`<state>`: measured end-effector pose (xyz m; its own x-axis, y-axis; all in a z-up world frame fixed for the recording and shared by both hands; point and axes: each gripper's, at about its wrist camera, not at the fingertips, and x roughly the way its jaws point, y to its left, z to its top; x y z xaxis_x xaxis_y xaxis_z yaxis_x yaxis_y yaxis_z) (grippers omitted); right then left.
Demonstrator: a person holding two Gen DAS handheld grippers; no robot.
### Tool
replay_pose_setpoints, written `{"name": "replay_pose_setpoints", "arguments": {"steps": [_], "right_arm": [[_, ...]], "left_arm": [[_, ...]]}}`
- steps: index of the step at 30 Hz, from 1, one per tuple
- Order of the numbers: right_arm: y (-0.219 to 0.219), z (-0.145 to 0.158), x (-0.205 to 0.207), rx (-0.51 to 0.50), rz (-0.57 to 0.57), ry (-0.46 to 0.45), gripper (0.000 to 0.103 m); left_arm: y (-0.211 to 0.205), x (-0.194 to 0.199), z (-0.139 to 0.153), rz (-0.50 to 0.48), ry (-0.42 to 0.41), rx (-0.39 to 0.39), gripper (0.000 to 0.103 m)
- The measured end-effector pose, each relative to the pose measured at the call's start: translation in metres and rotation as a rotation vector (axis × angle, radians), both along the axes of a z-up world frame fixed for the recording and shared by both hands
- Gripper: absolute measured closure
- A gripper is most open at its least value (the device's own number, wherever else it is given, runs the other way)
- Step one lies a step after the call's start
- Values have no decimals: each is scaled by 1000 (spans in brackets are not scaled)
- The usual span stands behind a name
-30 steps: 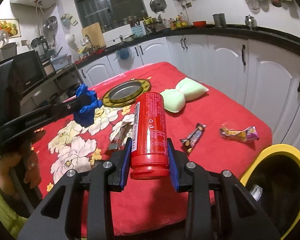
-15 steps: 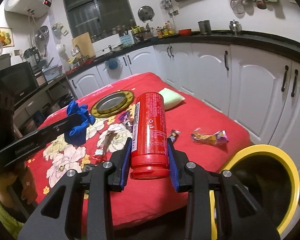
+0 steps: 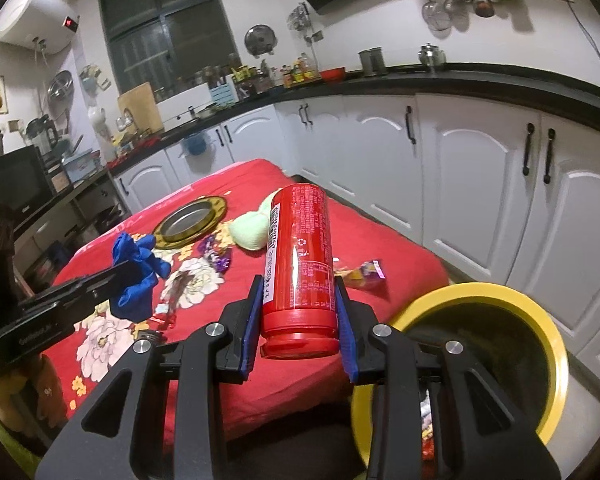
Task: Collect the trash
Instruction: 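Carry the red can and blue cloth over the yellow-rimmed bin with both tools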
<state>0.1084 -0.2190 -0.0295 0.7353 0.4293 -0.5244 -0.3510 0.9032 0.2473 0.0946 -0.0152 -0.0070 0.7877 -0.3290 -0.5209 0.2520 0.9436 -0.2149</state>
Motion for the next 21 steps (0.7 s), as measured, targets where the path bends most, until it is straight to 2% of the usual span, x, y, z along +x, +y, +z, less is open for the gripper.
{"name": "replay_pose_setpoints", "arguments": {"steps": [21], "right_arm": [[-90, -8, -5, 28, -165, 4, 71]], "left_arm": [[-92, 14, -4, -155, 1, 20, 90]]}}
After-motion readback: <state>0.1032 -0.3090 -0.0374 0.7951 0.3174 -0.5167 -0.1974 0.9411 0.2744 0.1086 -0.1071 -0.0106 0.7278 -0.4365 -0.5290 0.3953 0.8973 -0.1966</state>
